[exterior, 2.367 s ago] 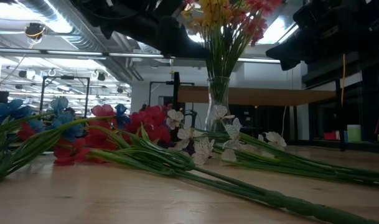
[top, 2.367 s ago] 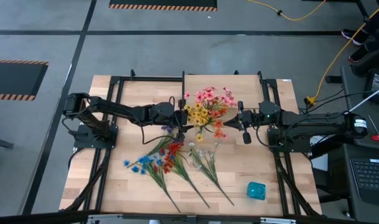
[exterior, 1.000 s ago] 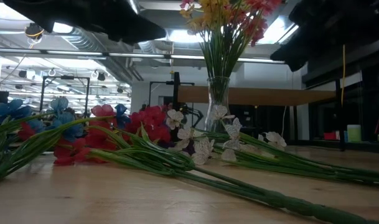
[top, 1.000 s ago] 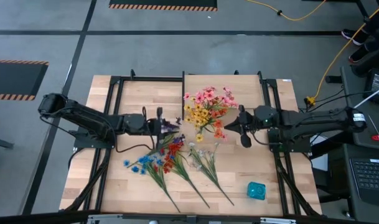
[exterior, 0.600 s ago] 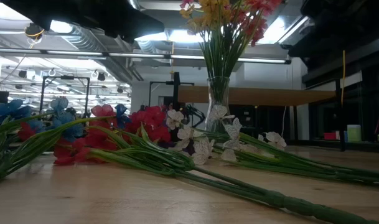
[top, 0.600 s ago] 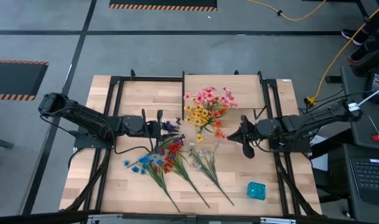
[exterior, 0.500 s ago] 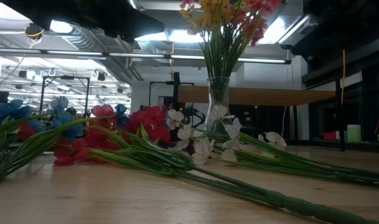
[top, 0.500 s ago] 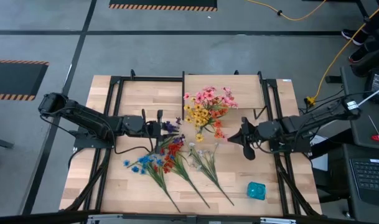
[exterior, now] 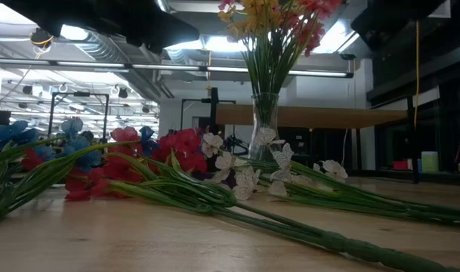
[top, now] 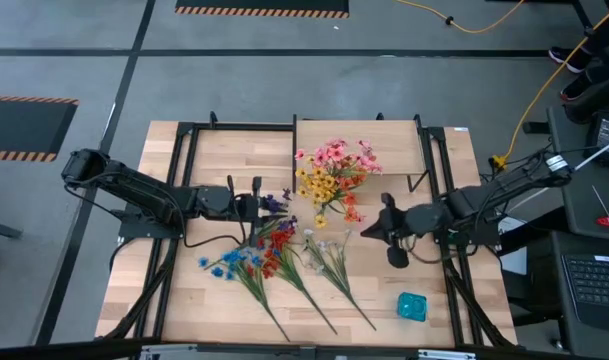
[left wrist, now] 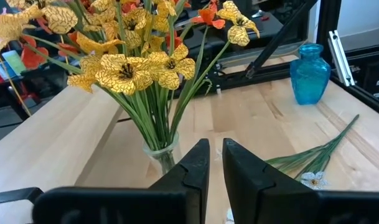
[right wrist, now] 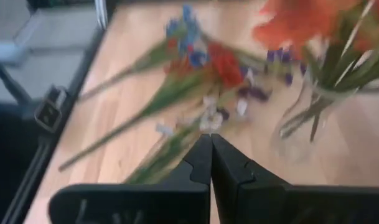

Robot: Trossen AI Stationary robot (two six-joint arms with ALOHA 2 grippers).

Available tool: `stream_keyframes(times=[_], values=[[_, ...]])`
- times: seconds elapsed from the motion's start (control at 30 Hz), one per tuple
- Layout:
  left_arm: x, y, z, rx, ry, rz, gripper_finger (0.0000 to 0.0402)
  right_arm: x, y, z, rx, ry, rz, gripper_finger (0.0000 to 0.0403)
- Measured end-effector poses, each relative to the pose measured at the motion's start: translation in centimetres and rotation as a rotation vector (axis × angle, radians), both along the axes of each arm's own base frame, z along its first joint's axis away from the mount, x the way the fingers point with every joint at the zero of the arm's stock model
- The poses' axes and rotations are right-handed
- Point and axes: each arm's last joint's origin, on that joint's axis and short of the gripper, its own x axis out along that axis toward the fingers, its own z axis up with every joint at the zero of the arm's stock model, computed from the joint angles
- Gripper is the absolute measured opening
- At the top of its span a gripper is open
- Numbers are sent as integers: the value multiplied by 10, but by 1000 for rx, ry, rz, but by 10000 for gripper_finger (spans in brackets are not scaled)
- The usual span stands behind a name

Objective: Pick and place flowers into a vace then onto a shelf
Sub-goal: Put the white flowers into the transparent vase

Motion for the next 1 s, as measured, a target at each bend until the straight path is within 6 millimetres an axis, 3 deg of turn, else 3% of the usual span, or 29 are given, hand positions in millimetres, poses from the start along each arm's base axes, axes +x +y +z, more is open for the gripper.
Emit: stream_keyframes(times=[0.27, 0.6, 1.0], values=[[0, 0, -3, -1, 27, 1, 37, 15, 35, 11, 41, 282, -64, 5], [0, 2, -3, 13, 28, 19, 37, 22, 81, 11, 42, 377, -97, 5], [0, 2, -2, 81, 20, 8, 40, 29, 107, 1, 35, 515, -213, 5]])
